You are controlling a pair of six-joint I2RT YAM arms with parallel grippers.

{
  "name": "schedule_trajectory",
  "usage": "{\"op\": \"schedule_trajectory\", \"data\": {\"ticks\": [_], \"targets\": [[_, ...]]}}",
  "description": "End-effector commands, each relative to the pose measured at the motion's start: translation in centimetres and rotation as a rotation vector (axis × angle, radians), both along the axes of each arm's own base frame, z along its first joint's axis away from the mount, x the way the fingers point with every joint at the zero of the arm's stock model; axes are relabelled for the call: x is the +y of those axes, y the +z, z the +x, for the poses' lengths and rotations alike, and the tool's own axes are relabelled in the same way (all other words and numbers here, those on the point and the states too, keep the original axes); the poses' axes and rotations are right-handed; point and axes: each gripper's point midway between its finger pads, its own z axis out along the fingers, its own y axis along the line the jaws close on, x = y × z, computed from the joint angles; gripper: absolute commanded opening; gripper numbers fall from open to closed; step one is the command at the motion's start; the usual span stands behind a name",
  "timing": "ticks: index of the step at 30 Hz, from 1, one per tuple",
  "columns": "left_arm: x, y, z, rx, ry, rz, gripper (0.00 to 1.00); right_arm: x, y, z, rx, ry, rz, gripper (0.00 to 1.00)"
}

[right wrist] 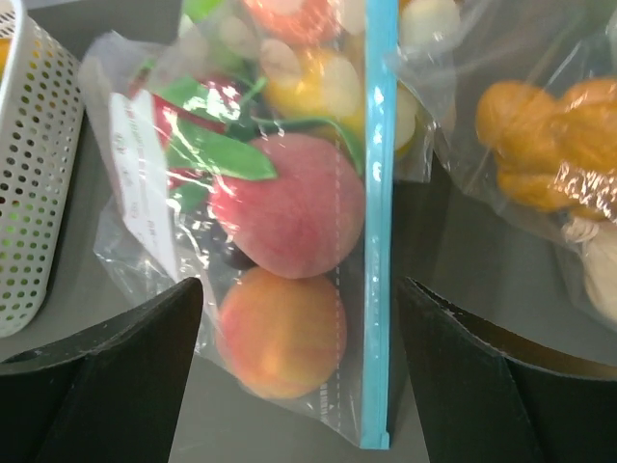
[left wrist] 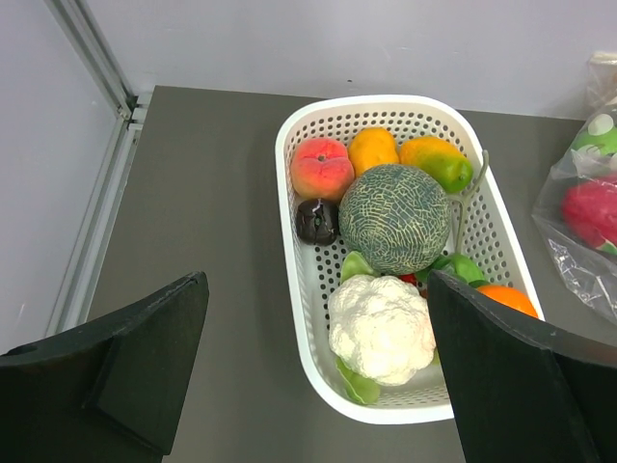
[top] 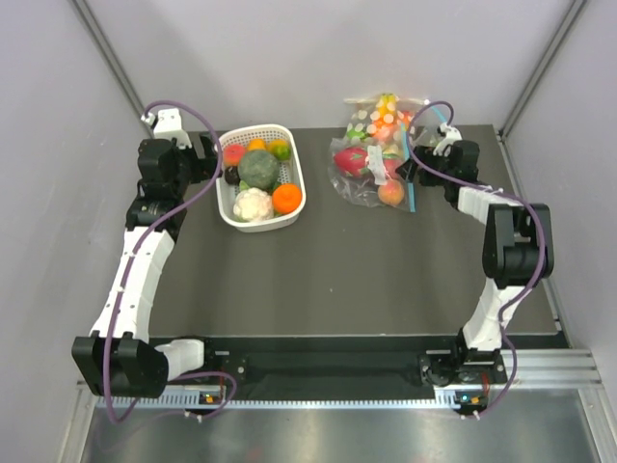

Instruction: Open the zip-top bag and remove the fake food

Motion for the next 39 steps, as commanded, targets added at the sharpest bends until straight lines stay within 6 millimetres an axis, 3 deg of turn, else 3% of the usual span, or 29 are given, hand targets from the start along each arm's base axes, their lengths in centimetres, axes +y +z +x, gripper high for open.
{"op": "schedule_trajectory", "data": {"ticks": [1,8,17,21,27,28,33,36,38,39], "targets": [[0.1,1.0,0.1,-0.037,-0.007,0.013,0.99,-0.6,3.4,2.7,-0.12,0.025,0.059,0.8],[-0.1,1.0,0.2,-0.033,-0.02,0.012,0.99,-0.6,0.7,3.8,-0.076,0.049,0.069,0.81],[0.0,1.0,0.1,-0.032,-0.018,0.019,0.99,-0.5,-1.3,4.9,0.018,0.066,0.088,0.71],[0.0,1.2,0.0,-0.037,-0.019,0.019,0.99,-0.3,-3.0,4.8,0.102,0.063,0.129,0.67],[-0.1,1.4,-0.1,-0.045,-0.021,0.018,0.99,0.7,-4.0,4.0,0.159,0.1,0.197,0.64],[-0.1,1.5,-0.2,-0.046,-0.022,0.018,0.99,0.8,-4.1,3.9,0.162,0.108,0.202,0.61],[0.0,1.8,-0.3,-0.055,-0.015,0.019,0.99,1.3,-4.0,3.4,0.162,0.138,0.245,0.23],[0.0,1.8,-0.4,-0.055,-0.02,0.02,0.99,1.5,-2.4,3.0,0.122,0.155,0.254,0.01],[-0.3,1.8,-0.4,-0.057,-0.036,0.026,0.98,1.6,-1.3,2.6,0.093,0.165,0.249,0.0],[-0.3,1.9,-0.4,-0.058,-0.043,0.027,0.95,1.7,0.2,2.3,0.058,0.175,0.247,0.0]]}}
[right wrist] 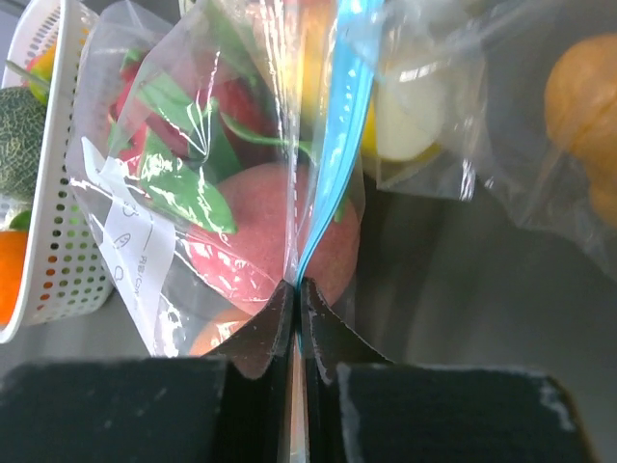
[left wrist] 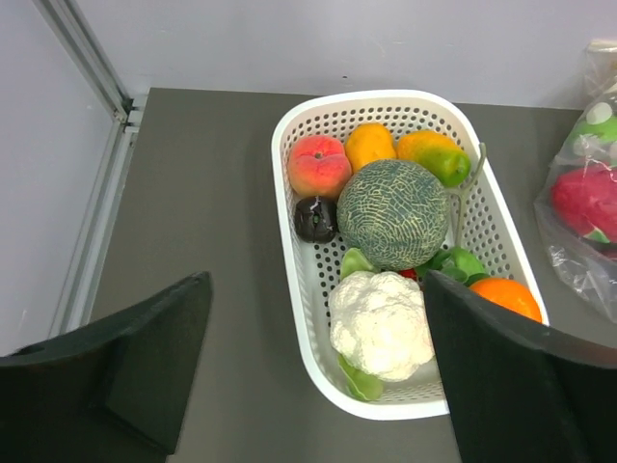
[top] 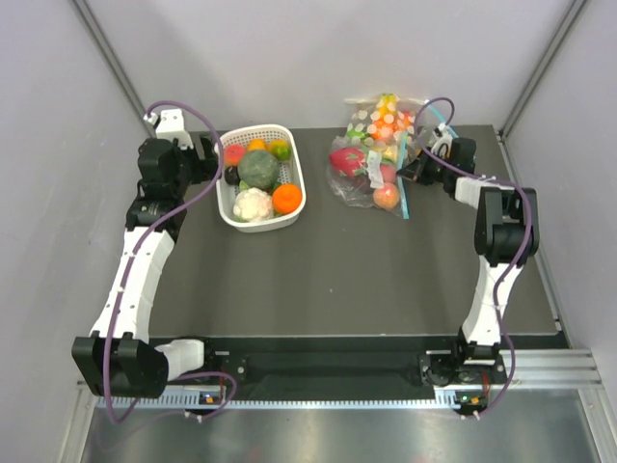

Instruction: Open the zip-top bag and remove the fake food

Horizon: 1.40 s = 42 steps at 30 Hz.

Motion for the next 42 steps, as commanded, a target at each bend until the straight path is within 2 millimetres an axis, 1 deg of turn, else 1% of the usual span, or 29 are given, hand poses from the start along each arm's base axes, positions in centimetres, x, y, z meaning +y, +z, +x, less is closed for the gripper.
{"op": "schedule_trajectory", "data": {"ticks": [1,2,3,5,6,8,9,11,12,14,15,16,17,18,19,20,23,24,26,28,30,33,35,36,37,38,39,40,42], "targets": [[-0.4,2.0,-0.3,-0.062,-0.036,0.014,0.87,0.1,5.3,-0.7,-0.131,0.036,0.017,0.0],[-0.6,2.0,-0.4,-0.059,-0.049,0.016,0.84,0.1,5.8,-1.2,-0.138,0.039,0.02,0.0],[-1.3,2.2,-0.3,-0.064,-0.093,0.009,0.83,0.3,7.9,-1.7,-0.18,0.043,0.02,0.0],[-2.2,2.1,-0.4,-0.061,-0.138,0.0,0.82,0.6,9.5,-2.8,-0.205,0.053,0.035,0.0],[-3.3,2.1,-0.4,-0.063,-0.188,-0.012,0.83,1.1,11.8,-3.5,-0.247,0.066,0.047,0.0],[-4.6,2.1,-0.6,-0.065,-0.229,-0.011,0.84,1.5,14.3,-5.2,-0.288,0.073,0.057,0.0],[-6.2,1.9,-0.7,-0.061,-0.266,-0.003,0.84,1.9,15.0,-5.8,-0.302,0.08,0.059,0.0],[-8.1,1.7,-1.0,-0.059,-0.303,0.033,0.84,2.4,16.5,-7.0,-0.338,0.081,0.069,0.0],[-11.1,1.6,-1.8,-0.061,-0.372,0.06,0.84,3.0,17.3,-8.2,-0.342,0.087,0.081,0.0],[-13.4,1.4,-2.6,-0.061,-0.412,0.091,0.84,3.2,17.4,-9.6,-0.337,0.09,0.086,0.0],[-15.8,1.4,-3.5,-0.062,-0.471,0.081,0.84,5.1,18.3,-11.1,-0.358,0.143,0.086,0.0],[-16.7,1.9,-3.7,-0.081,-0.474,0.056,0.84,5.7,18.4,-12.0,-0.359,0.175,0.086,0.0],[-17.6,2.3,-4.0,-0.098,-0.489,0.045,0.84,6.0,17.6,-13.0,-0.34,0.192,0.073,0.0],[-19.8,1.9,-5.0,-0.097,-0.534,0.011,0.85,7.0,18.4,-14.3,-0.359,0.223,0.067,0.0],[-20.8,3.2,-5.0,-0.163,-0.546,-0.011,0.86,7.4,18.5,-15.2,-0.363,0.241,0.06,0.0],[-21.9,2.1,-5.4,-0.162,-0.578,-0.018,0.86,7.8,17.9,-16.1,-0.362,0.262,0.046,0.0],[-25.2,3.2,-6.0,-0.257,-0.696,-0.107,0.89,9.1,17.9,-19.3,-0.352,0.33,0.029,0.0],[-25.9,3.2,-6.1,-0.257,-0.718,-0.135,0.9,9.1,18.6,-20.6,-0.36,0.338,0.026,0.0],[-26.8,3.8,-5.8,-0.278,-0.75,-0.161,0.93,9.0,19.5,-22.5,-0.394,0.365,0.013,0.0],[-27.4,4.6,-5.5,-0.281,-0.759,-0.193,0.95,9.1,19.4,-24.2,-0.405,0.414,-0.012,0.0],[-28.5,3.7,-4.9,-0.234,-0.773,-0.236,0.95,9.1,19.9,-26.0,-0.417,0.453,-0.026,0.0],[-30.0,3.6,-4.6,-0.243,-0.825,-0.287,0.96,9.1,20.3,-28.1,-0.425,0.497,-0.022,0.0],[-29.9,2.9,-4.5,-0.267,-0.826,-0.302,0.97,9.1,20.6,-29.0,-0.437,0.514,-0.015,0.0],[-30.1,3.0,-5.1,-0.282,-0.878,-0.319,0.97,9.2,20.7,-29.4,-0.441,0.531,-0.006,0.0],[-30.0,4.7,-5.6,-0.372,-0.923,-0.348,0.97,9.3,20.8,-29.8,-0.445,0.548,0.003,0.0],[-30.0,3.5,-6.3,-0.367,-0.981,-0.371,0.97,9.5,20.8,-30.2,-0.456,0.569,0.018,0.0],[-29.1,3.2,-5.9,-0.349,-1.002,-0.445,0.97,9.6,20.9,-30.4,-0.459,0.577,0.033,0.0],[-29.3,4.8,-7.8,-0.433,-1.146,-0.468,0.97,10.0,20.7,-31.2,-0.433,0.612,0.079,0.0],[-28.8,3.4,-7.9,-0.381,-1.228,-0.568,0.95,10.4,21.7,-31.6,-0.479,0.66,0.12,0.0]]}}
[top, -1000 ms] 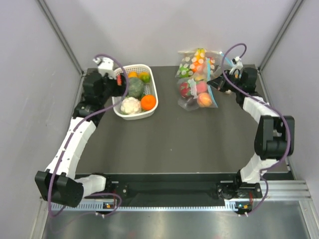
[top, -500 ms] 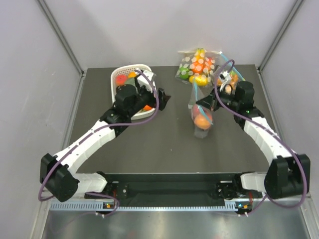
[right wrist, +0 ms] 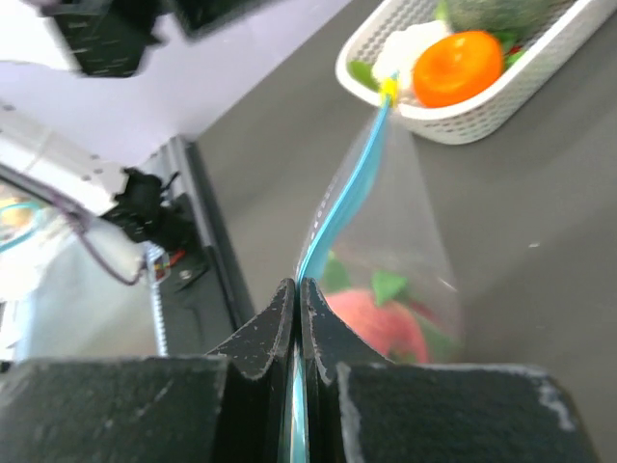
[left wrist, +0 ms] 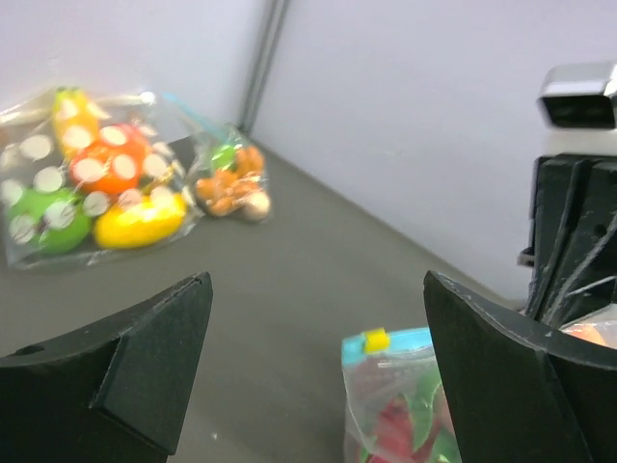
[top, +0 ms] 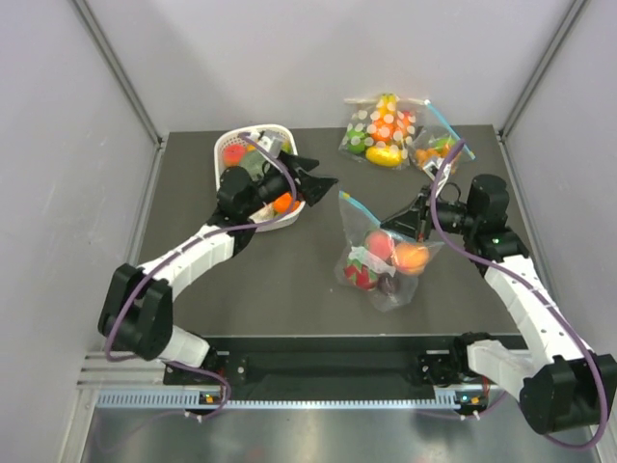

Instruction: Open the zip-top bag and remove the fake food

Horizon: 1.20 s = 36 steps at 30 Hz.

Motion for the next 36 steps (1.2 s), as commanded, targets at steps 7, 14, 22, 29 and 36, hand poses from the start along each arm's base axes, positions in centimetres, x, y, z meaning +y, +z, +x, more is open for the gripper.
{"op": "schedule_trajectory", "data": {"ticks": [7,14,22,29,36], "targets": [[-1.4,2.4,-5.5,-0.139,-0.498,-0.18,0.91,1.2,3.0,-2.1,-0.093,0.168,0.106,0.0],[-2.1,1.4,-7.1,-0.153,-0.542,-0.124,0.91,1.2,4.8,-2.4,-0.127,0.166,0.123,0.0],[-3.3,0.6,-10.3,-0.139,-0.692,-0.119,0.9,1.3,6.1,-2.8,-0.145,0.17,0.156,0.0],[-4.9,-1.7,-10.9,-0.084,-0.713,-0.074,0.9,1.3,7.1,-3.3,-0.169,0.175,0.182,0.0],[-5.3,-2.9,-10.9,-0.048,-0.715,-0.056,0.89,1.2,7.5,-3.1,-0.186,0.163,0.184,0.0]]}}
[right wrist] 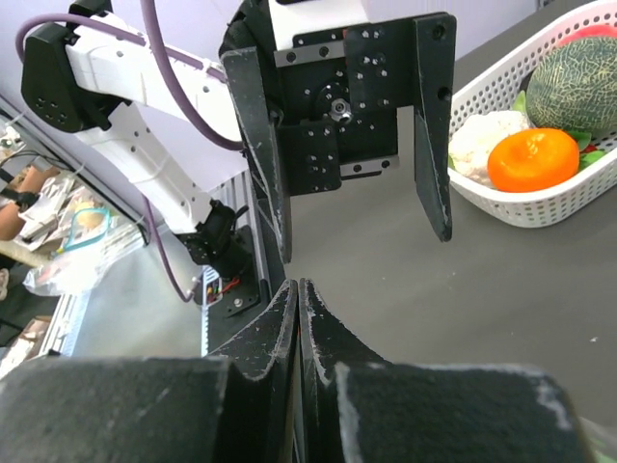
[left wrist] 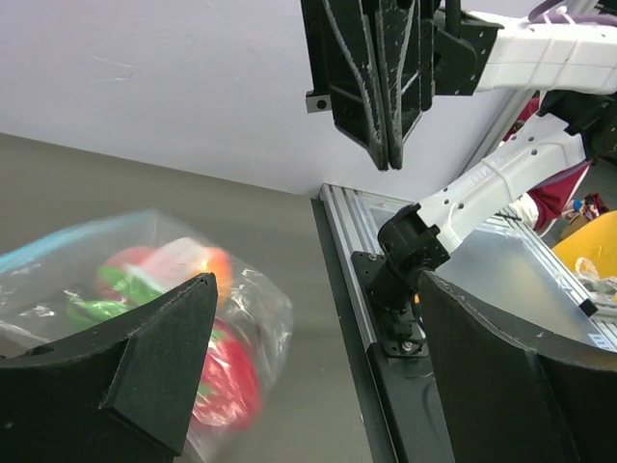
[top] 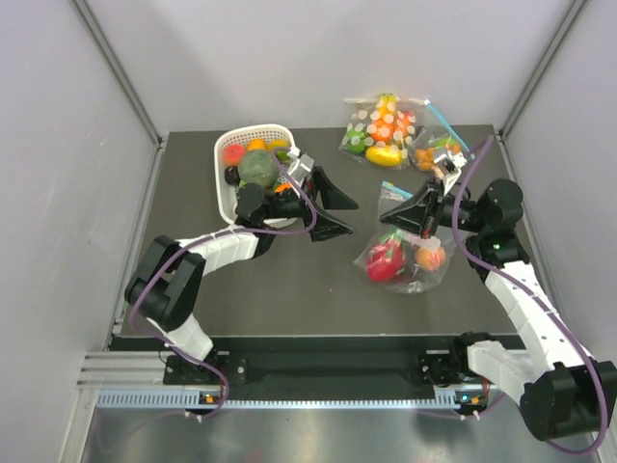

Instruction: Open the zip-top bag and remove the fake food

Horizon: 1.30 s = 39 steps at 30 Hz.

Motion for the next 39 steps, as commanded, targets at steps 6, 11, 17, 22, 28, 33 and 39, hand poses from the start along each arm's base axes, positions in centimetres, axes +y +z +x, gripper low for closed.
{"op": "schedule_trajectory", "data": {"ticks": [6,11,17,22,28,33,39], "targets": [[-1.0,-4.8,3.2,0.041,0.195,0.189,0.9,-0.7,-1.7,3.7,-0.045,-0.13,-0.085,0.07],[-4.6,-9.5,6.6,0.01,0.387,0.399,0.92,-3.1,-5.2,8.1,0.034,-0.375,-0.247,0.39],[-7.6,-12.5,10.9,0.196,0.464,0.411,0.95,-6.4,-5.5,9.5,0.018,-0.619,-0.326,0.54],[-8.7,-15.5,11.2,0.255,0.457,0.491,0.97,-8.6,-5.5,9.7,0.015,-0.736,-0.367,0.64],[-9.4,-18.4,8.7,0.314,0.359,0.534,0.9,-9.7,-6.5,11.3,0.074,-0.766,-0.347,0.68],[-9.0,-20.0,5.9,0.366,0.276,0.536,0.25,-10.3,-7.1,12.8,0.139,-0.754,-0.292,0.69],[-6.8,-19.7,3.6,0.34,0.27,0.538,0.0,-10.5,-7.3,14.7,0.149,-0.755,-0.299,0.7]]}}
